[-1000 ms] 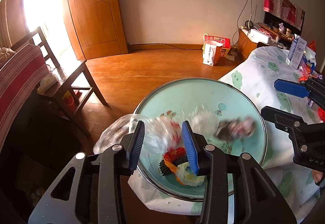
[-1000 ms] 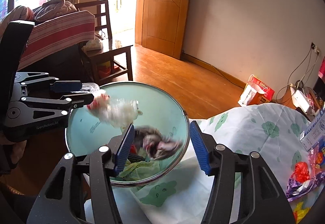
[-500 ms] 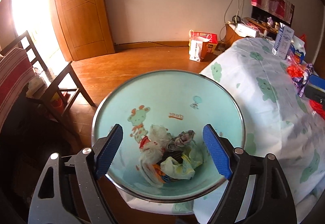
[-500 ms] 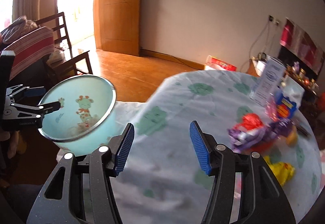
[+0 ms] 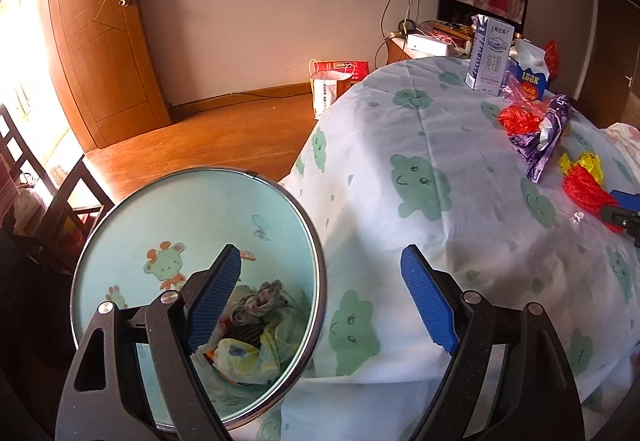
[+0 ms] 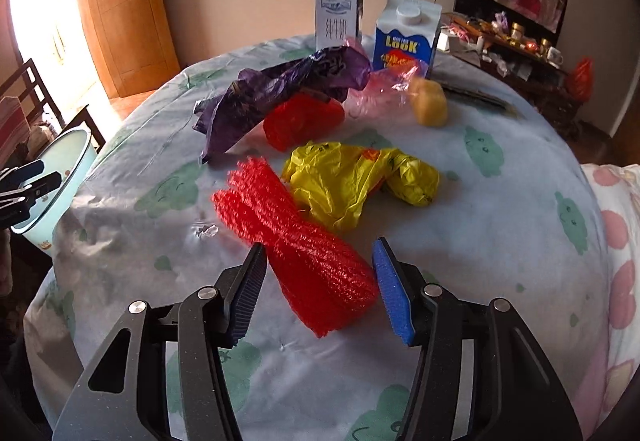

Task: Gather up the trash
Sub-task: 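Move the right tool to the red mesh net and grasp it, then grasp the purple wrapper with the left tool while the right tool holds the red net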

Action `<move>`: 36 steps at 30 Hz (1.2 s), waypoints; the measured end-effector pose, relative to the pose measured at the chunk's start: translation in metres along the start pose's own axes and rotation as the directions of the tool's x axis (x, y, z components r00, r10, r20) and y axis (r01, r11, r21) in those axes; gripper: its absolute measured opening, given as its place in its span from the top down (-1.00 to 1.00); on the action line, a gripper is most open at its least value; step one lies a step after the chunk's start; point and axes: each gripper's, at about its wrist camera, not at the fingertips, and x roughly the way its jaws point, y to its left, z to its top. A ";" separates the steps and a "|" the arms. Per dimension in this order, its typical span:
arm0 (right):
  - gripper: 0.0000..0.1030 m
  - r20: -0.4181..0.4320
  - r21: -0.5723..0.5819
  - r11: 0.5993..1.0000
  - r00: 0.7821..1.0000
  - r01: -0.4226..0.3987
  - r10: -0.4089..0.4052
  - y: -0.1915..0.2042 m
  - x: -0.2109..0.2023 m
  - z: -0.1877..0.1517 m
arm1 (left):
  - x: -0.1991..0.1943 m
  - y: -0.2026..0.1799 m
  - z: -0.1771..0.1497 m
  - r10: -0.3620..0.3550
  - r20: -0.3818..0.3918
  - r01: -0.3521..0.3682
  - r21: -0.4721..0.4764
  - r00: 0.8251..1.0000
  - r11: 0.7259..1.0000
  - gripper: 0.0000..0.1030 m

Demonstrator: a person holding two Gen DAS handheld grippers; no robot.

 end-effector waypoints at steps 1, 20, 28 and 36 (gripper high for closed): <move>0.05 -0.002 -0.003 1.000 1.000 -0.009 0.009 0.001 -0.001 0.000 | 0.001 -0.004 0.001 -0.004 -0.002 0.004 0.006 1.000 1.000 -0.57; 0.66 0.188 0.059 0.998 0.982 0.028 -0.038 -0.023 -0.064 -0.006 | 0.001 -0.097 0.043 -0.095 0.043 0.089 0.137 0.995 0.987 -0.57; 0.65 0.164 0.203 0.968 0.969 0.151 -0.185 -0.083 -0.055 -0.011 | 0.023 -0.166 0.061 -0.172 0.014 0.165 0.209 0.985 0.964 -0.54; 0.64 0.166 0.242 0.963 0.973 0.120 -0.163 -0.106 -0.051 -0.021 | 0.048 -0.195 0.076 -0.220 -0.046 0.224 0.225 0.975 0.948 0.13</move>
